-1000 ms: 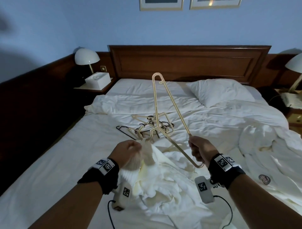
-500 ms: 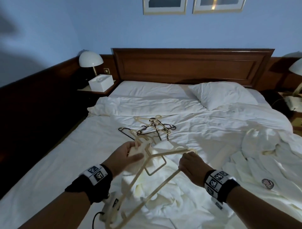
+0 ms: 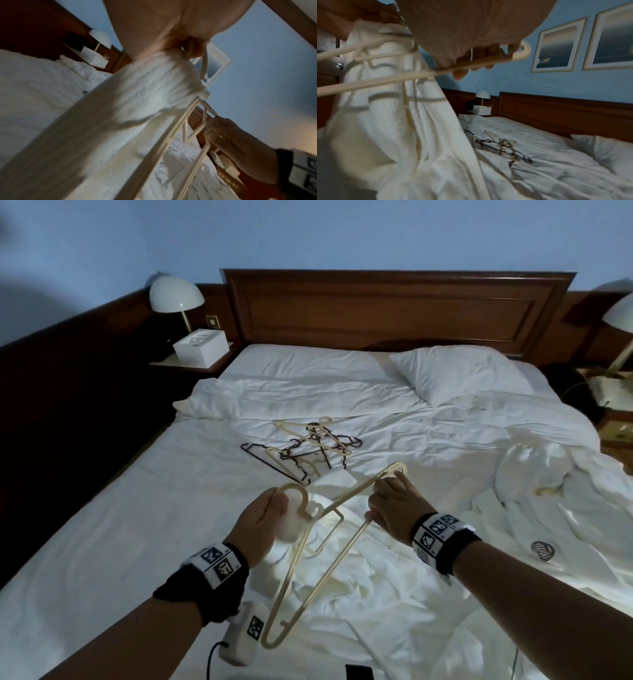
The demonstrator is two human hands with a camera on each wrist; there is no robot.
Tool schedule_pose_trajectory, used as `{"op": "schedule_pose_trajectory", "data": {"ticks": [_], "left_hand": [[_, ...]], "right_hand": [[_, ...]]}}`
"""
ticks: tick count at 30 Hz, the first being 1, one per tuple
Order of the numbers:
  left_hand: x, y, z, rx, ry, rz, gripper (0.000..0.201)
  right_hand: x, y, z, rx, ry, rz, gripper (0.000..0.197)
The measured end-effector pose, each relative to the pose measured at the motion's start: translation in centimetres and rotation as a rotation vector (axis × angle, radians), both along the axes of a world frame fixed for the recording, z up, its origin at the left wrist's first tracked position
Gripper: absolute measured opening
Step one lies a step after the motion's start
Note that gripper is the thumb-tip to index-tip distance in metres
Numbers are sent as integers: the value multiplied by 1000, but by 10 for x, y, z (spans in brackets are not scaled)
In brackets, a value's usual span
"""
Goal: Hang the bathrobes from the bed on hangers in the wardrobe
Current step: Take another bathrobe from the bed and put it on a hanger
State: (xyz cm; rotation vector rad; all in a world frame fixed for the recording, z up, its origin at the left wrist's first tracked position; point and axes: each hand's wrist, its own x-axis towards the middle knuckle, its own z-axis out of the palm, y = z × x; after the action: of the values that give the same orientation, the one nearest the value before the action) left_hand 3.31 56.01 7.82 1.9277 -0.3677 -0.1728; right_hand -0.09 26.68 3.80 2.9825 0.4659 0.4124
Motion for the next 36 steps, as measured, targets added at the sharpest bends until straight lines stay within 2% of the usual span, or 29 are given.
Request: {"op": "schedule_pose_trajectory", "data": {"ticks": [3, 5, 6, 8, 9, 10, 11, 13, 14, 15, 17, 18, 20, 22, 24, 27, 30, 33, 34, 36], "left_hand": [[-5, -3, -2, 90, -120, -72, 33], [-6, 0, -5, 196, -257, -117, 27], [-6, 2, -5, 252, -314, -142, 25], [-9, 8, -5, 372, -366, -219, 23], [-12, 10, -5, 417, -372, -267, 22], [-15, 12, -6, 444, -388, -316, 28], [-18, 13, -6, 464, -419, -368, 40], [-29, 11, -4, 477, -516, -463, 45], [-34, 9, -2, 468, -565, -494, 39], [-39, 9, -1, 462, -600, -513, 32], [-46, 12, -1, 467, -613, -497, 24], [-49, 16, -3, 475, -606, -463, 22], [-54, 26, -11, 473, -553, -365, 20], [-56, 37, -21, 458, -460, -264, 30], [-56, 44, -30, 417, -459, -158, 32], [-57, 48, -32, 369, -559, -83, 19], [-62, 41, -27, 392, -612, -17, 26], [-76, 29, -21, 404, -625, -10, 25], [-83, 26, -17, 402, -613, -42, 25], [-95, 26, -11, 375, -612, -97, 29]], "right_hand": [[-6, 17, 12, 84, 303, -57, 14], [-9, 28, 30, 207, 523, -146, 23], [-11, 31, 38, 273, 566, -180, 30], [-11, 39, 54, 328, 484, -221, 37], [-12, 45, 58, 321, 412, -234, 33], [-12, 51, 61, 335, 369, -218, 28], [-12, 56, 60, 356, 362, -176, 35], [-12, 69, 47, 353, 463, -46, 72], [-12, 77, 37, 297, 531, 4, 80], [-12, 84, 28, 218, 585, 39, 76], [-10, 88, 16, 124, 597, 23, 44], [-10, 85, 17, 170, 582, -23, 33], [-9, 75, 24, 352, 544, -101, 23], [-10, 67, 38, 456, 485, -66, 18], [-19, 66, 54, 407, 501, -56, 29], [-45, 68, 64, 180, 545, -116, 46], [-80, 74, 49, 91, 520, -211, 45], [-122, 104, 14, 303, 714, -261, 58], [-136, 118, 5, 426, 808, -222, 63], [-152, 137, -6, 710, 939, -115, 58]]}}
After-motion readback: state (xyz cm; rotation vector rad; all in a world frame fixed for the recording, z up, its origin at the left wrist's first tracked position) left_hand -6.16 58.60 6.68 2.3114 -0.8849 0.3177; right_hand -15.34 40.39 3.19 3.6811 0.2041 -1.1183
